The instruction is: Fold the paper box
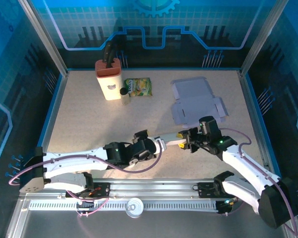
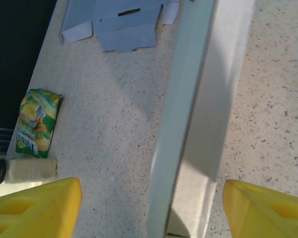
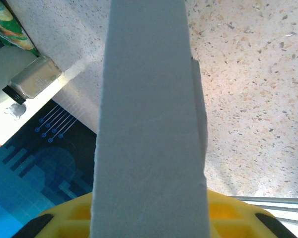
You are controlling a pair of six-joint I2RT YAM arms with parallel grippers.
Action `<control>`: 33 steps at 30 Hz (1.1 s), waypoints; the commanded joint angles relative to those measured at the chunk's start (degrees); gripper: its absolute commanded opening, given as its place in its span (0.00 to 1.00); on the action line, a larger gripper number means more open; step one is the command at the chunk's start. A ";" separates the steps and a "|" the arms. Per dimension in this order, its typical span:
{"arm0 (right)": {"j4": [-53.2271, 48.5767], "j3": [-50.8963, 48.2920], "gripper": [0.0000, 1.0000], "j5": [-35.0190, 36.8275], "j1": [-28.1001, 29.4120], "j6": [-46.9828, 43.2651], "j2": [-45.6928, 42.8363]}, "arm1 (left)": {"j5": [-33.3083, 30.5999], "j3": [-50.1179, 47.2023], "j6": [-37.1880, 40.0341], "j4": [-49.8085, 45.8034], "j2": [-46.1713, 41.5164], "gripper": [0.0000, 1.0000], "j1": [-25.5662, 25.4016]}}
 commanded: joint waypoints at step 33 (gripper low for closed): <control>-5.11 7.00 0.70 -2.46 -4.57 -9.60 -3.02 | 14.92 -1.68 -2.90 -3.39 -0.65 0.38 2.57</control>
